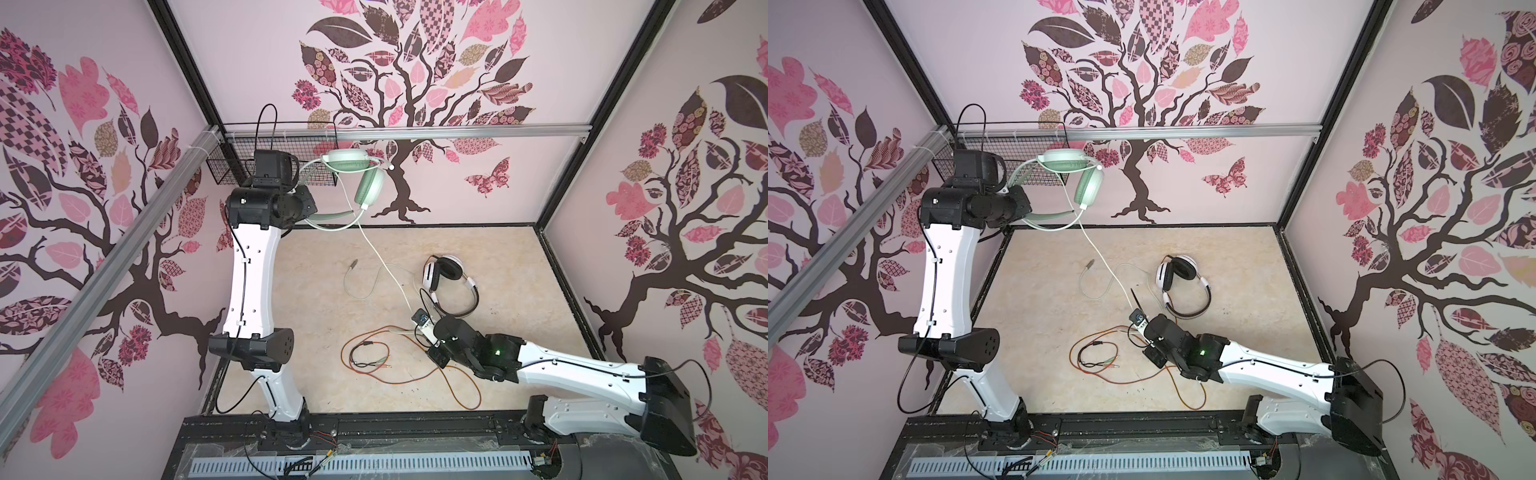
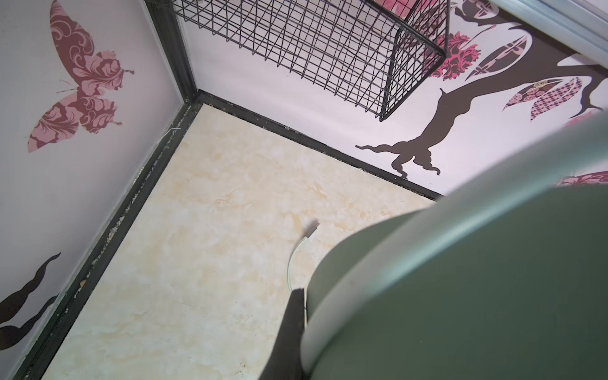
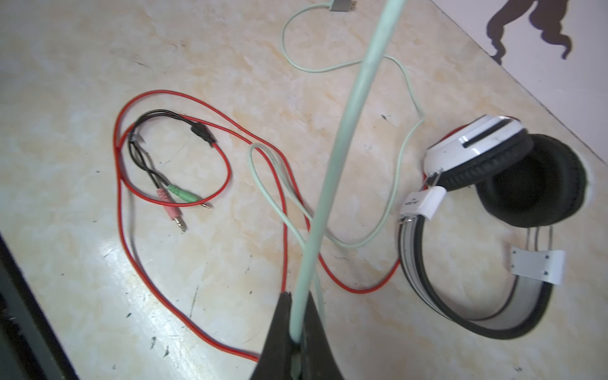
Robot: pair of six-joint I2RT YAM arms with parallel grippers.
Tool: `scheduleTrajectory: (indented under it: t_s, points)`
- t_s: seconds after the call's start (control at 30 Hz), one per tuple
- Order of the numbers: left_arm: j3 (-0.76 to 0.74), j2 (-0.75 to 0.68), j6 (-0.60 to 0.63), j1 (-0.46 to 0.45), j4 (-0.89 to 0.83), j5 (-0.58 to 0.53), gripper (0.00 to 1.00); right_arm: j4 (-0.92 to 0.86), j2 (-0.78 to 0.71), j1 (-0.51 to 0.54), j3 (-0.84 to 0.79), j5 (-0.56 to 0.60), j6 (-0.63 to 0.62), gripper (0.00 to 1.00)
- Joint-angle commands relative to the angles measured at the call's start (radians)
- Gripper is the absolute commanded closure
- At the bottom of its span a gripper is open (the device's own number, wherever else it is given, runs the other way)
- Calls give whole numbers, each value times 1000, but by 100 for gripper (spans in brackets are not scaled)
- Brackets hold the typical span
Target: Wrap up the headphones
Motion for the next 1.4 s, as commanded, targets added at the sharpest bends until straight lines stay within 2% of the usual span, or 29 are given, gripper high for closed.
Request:
scheduleTrajectory:
  t_s: [0.0,0.13,0.33,0.47,0.57,0.77,1.13,1.27,1.37]
  points:
    - [5,-43,-45,24,107,57,100,-69,-30,2,6,149,-23,100]
    - [-36,-61,-78,59,129,140,100,-62,-35,2,-12,224,-29,100]
    - [-44,-61,-65,62,119,128,100,-65,-47,2,-12,264,-45,100]
    - [-56,-62,-45,62,103,89,100,-83,-68,3,16,309,-79,100]
    - [-113,-80,-20,62,108,21,100,-92,-105,1,55,349,-125,100]
    - [-232,-98,0,56,121,-48,100,-81,-146,2,154,341,-286,100]
    - [-462,-155,45,-58,151,-223,100,-6,-101,2,379,414,-602,100]
    - [-532,-176,53,-81,170,-238,100,31,-84,2,434,414,-680,100]
    - [-589,-184,57,-104,168,-230,100,21,-56,4,486,414,-688,100]
